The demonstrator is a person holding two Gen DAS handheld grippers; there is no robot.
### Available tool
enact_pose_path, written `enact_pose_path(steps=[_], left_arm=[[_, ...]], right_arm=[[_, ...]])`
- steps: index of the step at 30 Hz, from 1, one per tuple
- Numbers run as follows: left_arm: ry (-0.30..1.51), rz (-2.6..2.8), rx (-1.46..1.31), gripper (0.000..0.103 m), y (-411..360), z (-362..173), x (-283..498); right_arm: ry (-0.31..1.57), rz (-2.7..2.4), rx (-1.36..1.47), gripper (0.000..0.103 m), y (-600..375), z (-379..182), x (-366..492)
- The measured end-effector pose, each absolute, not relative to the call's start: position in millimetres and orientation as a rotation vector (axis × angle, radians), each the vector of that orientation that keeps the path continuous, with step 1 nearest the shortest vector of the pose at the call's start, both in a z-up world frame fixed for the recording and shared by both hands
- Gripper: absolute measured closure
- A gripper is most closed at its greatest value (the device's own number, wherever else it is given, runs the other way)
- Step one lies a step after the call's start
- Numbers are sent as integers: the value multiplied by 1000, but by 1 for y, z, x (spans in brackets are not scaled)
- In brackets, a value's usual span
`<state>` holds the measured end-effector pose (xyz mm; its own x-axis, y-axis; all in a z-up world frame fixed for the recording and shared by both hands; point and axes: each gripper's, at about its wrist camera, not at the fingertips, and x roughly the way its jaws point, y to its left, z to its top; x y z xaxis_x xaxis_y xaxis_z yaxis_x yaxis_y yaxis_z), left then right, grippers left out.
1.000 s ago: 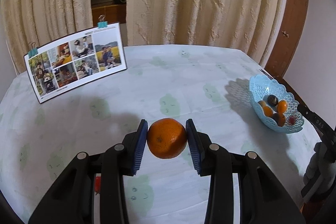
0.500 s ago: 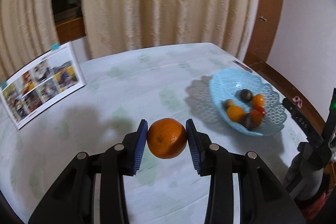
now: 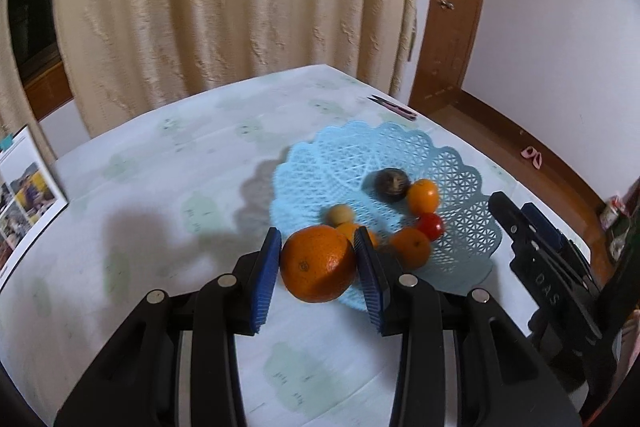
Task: Organize fruits
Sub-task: 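Lower the orange into the basket and open the left tool, then move both open tools back over the last tomato and yellow fruit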
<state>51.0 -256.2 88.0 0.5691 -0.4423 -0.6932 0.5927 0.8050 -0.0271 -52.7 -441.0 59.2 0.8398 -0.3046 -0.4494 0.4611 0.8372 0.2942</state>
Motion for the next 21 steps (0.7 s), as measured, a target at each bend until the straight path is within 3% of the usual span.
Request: enact_pose_path(steps=[14,16,17,21], left_arm=[[736,-645,265,63,-299,82,54],[728,-644,265,49,-300,83,53],[717,-640,264,34,-299,85,53],[681,-617,275,23,-297,89,51]], right_arm=[[405,-413,417,36,-442,59,-53],[405,-412,417,36,-442,59,-53],[405,-412,417,36,-442,59,-53],[405,-412,417,36,-442,59,-53]])
